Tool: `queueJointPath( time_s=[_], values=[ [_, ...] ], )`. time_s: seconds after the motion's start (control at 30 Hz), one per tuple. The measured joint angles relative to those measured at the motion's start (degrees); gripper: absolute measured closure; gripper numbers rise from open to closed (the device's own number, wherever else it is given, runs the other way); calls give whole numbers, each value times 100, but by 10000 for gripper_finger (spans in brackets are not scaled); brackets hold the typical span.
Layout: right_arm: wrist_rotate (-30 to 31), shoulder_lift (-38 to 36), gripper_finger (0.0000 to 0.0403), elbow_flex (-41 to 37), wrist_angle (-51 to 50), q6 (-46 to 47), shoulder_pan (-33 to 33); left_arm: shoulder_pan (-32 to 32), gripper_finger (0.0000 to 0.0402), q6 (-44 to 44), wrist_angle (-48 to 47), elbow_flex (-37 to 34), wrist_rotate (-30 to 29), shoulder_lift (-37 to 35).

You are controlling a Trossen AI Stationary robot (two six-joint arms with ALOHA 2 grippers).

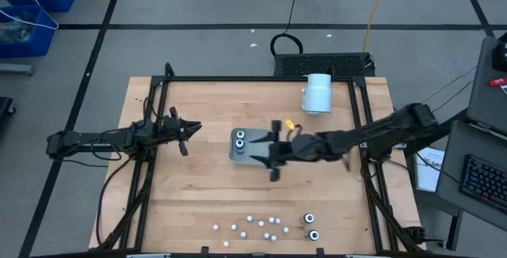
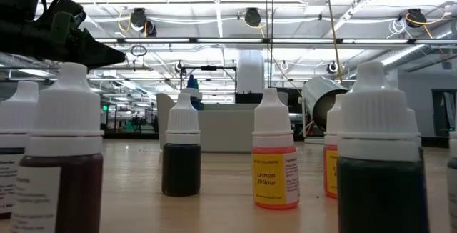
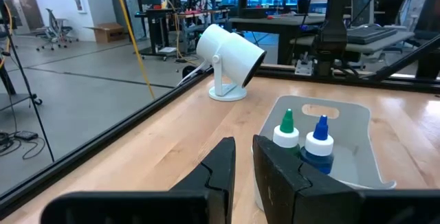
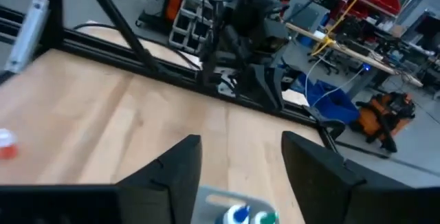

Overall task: Pick & Place food coloring
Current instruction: Put the big violet food coloring bottle into the gray bin

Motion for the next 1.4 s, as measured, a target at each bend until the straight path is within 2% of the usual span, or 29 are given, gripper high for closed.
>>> queueJointPath(
  time_s=[0.23, 0.4, 0.53, 0.63, 0.7, 0.8, 0.9, 1.0, 1.17, 1.4],
  values=[
    [227, -1016, 321, 0, -1481, 1022, 693, 0, 344, -1, 3, 0, -2, -1],
    [241, -1306, 394, 0, -2397, 1133, 1058, 0, 344, -3, 3, 0, 0, 1],
    [497, -1312, 390, -37, -2796, 1265, 1212, -1, 344, -27, 52, 0, -1, 0],
    [511, -1314, 389, -301, -2599, 1301, 1268, 0, 344, 9, 51, 0, -2, 0],
    [330, -1309, 392, -457, -2579, 1273, 1330, 0, 344, 88, 53, 0, -4, -1],
    [-278, -1318, 394, -729, -2423, 1059, 1409, -1, 344, 238, 53, 0, -4, 1],
    [-395, -1307, 385, -1117, -1891, 992, 1529, -1, 344, 333, 53, 0, -4, 0],
    [-407, -1316, 358, -1486, -1285, 993, 1658, -1, 344, 392, 53, 0, -4, -1],
    [-410, -1312, 282, -1949, -718, 1159, 1957, 0, 344, 418, 52, 0, -4, 1],
    [-416, -1312, 178, -2103, -701, 1841, 2564, -1, 344, 412, 51, 0, -6, 0]
  ],
)
